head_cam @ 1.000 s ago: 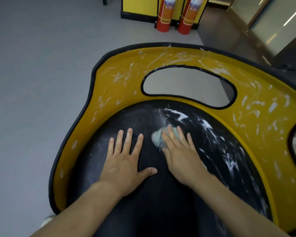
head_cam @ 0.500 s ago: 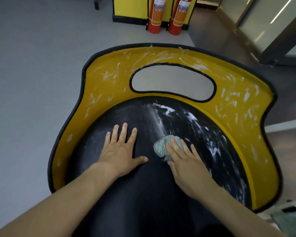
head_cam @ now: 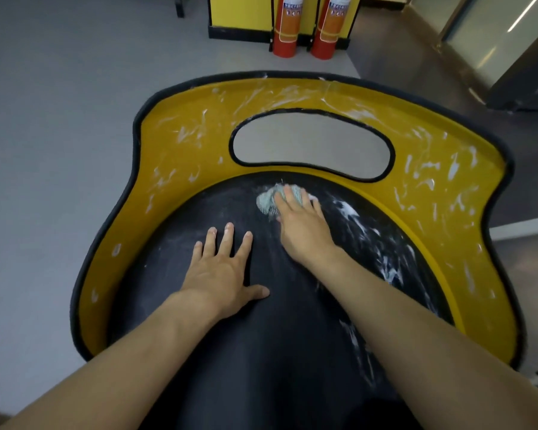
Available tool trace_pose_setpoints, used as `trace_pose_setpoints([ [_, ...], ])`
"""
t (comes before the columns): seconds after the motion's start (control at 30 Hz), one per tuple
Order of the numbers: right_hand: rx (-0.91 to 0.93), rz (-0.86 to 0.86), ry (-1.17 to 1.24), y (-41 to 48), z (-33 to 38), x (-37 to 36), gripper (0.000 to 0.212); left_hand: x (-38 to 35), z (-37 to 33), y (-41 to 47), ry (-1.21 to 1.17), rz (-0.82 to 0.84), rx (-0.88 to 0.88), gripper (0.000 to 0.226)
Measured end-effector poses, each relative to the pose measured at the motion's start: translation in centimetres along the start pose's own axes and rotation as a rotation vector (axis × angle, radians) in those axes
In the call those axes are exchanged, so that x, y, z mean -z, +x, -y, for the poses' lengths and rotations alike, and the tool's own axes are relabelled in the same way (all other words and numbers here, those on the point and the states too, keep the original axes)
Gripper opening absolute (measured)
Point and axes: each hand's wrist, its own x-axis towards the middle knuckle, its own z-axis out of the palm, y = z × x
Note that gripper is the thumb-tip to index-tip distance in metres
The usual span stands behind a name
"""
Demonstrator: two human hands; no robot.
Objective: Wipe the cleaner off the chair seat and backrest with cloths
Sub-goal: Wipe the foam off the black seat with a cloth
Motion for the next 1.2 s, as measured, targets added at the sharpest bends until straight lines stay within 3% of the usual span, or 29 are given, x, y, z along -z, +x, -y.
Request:
trace_pose_setpoints([
  [0.1, 0.012, -0.004, -0.007, -0.2, -0.2, 0.0, 0.057, 0.8, -0.3, 0.9, -0.008, 0.059, 0.013, 0.119],
  [0.3, 0.027, 0.112, 0.043, -9.5, -1.4, 0.0, 0.058, 1.4, -0.5, 0.7, -0.014, 0.070, 0.011, 0.122],
  [0.4, 0.028, 0.167, 0.045, -14.3, -1.8, -0.2, 0.072, 1.4, -0.4, 0.4, -0.017, 0.059, 0.005, 0.120],
  [0.5, 0.037, 0.183, 0.041, -16.1, -2.4, -1.0, 0.073, 1.1, -0.5, 0.5, -0.017, 0.054, 0.002, 0.118],
  [0.67, 0.006, 0.102, 0.024, -11.1, -2.1, -1.2, 0.056, -0.8, -0.1, 0.8, -0.014, -0.072, -0.031, 0.111],
  [0.93, -0.030, 0.032, 0.030, -0.8, -0.7, 0.1, 0.056, -1.3, 1.1, 0.0, 0.015, -0.103, -0.095, 0.101],
  [1.2, -0.024, 0.027, -0.095, -15.3, -1.8, -2.2, 0.061, -1.4, 0.6, -0.4, -0.001, -0.108, -0.094, 0.101],
])
